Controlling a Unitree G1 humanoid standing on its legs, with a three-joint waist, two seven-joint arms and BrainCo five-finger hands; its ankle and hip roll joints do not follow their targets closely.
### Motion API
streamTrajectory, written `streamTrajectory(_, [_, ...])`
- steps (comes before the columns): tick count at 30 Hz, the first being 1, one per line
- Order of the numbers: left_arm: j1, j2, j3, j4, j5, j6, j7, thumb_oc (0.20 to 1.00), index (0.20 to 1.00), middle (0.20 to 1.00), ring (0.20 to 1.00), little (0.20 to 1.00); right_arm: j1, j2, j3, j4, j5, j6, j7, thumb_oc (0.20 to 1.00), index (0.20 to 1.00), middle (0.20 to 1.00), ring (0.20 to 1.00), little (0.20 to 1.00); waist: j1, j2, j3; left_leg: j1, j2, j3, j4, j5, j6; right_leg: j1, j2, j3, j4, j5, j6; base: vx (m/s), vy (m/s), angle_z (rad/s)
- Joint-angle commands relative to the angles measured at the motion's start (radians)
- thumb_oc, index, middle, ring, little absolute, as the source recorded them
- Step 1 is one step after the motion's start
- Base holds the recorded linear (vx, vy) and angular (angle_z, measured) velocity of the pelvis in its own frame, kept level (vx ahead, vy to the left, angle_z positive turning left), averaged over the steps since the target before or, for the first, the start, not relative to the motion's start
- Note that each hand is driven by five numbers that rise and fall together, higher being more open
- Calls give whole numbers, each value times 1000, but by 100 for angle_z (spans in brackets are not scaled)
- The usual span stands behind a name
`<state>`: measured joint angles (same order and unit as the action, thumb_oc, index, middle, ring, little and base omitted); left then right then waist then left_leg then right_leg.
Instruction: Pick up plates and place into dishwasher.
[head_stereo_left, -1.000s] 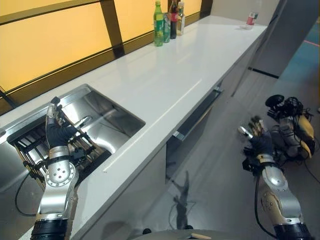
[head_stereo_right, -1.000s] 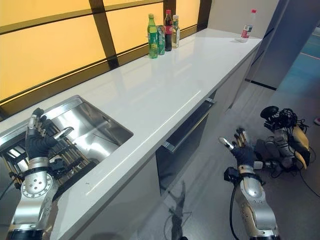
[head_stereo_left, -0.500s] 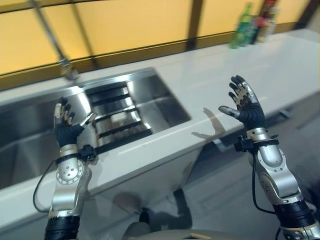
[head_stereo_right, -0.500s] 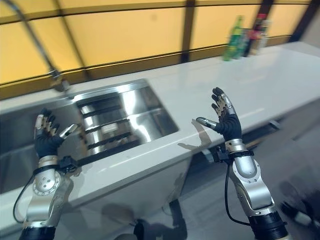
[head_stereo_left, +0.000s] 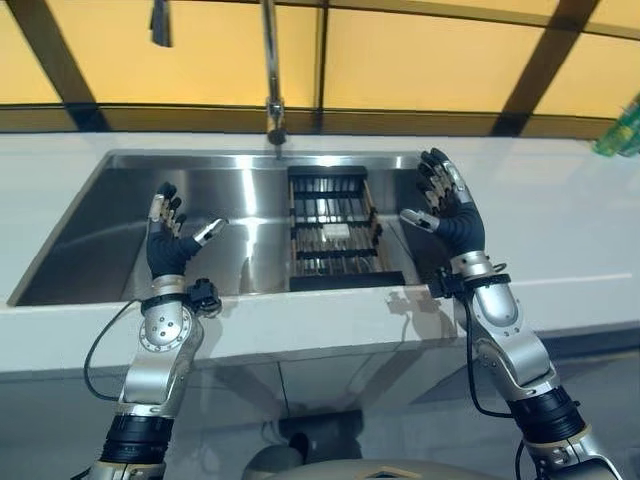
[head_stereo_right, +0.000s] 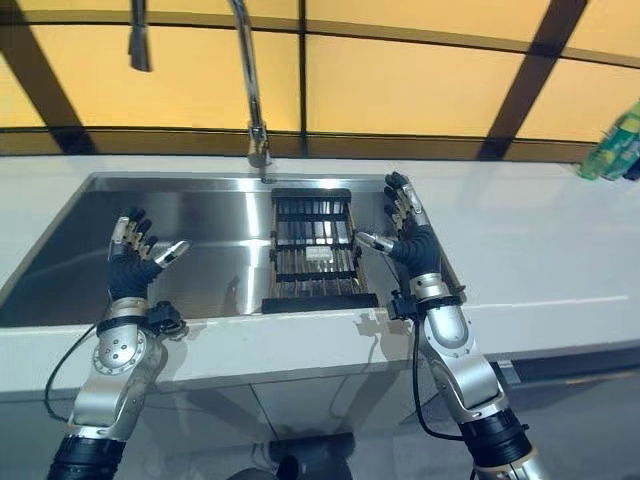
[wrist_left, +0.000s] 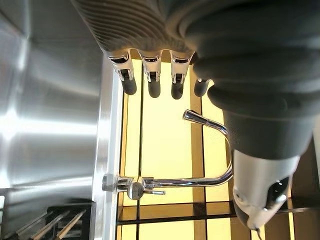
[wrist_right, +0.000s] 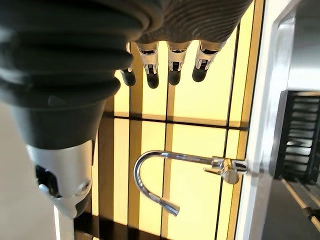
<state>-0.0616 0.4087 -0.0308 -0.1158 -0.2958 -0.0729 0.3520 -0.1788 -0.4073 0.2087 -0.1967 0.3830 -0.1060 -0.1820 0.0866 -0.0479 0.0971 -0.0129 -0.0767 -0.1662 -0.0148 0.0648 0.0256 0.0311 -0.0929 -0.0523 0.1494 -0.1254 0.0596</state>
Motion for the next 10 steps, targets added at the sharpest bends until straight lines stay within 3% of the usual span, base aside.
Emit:
streamTrajectory(1, [-106,-7,-32,-36,21,-32,-5,1000,1000,1000,1000,1000,-42,13,1,-5,0,-43,-17,1000,1000,1000,1000,1000,-11,6,-38,4,6,41,38,-28,-8,0,5,22,-122,181,12,-2,-115,41])
streamTrajectory(10, [-96,-30,-56,-63,-34,-22,-41,1000,1000,1000,1000,1000,-49,24,14,-4,9,-8,-14,1000,1000,1000,1000,1000,3,20,-88,24,49,30,-51,10,-30,29,10,-7,-237,220,10,21,-103,9])
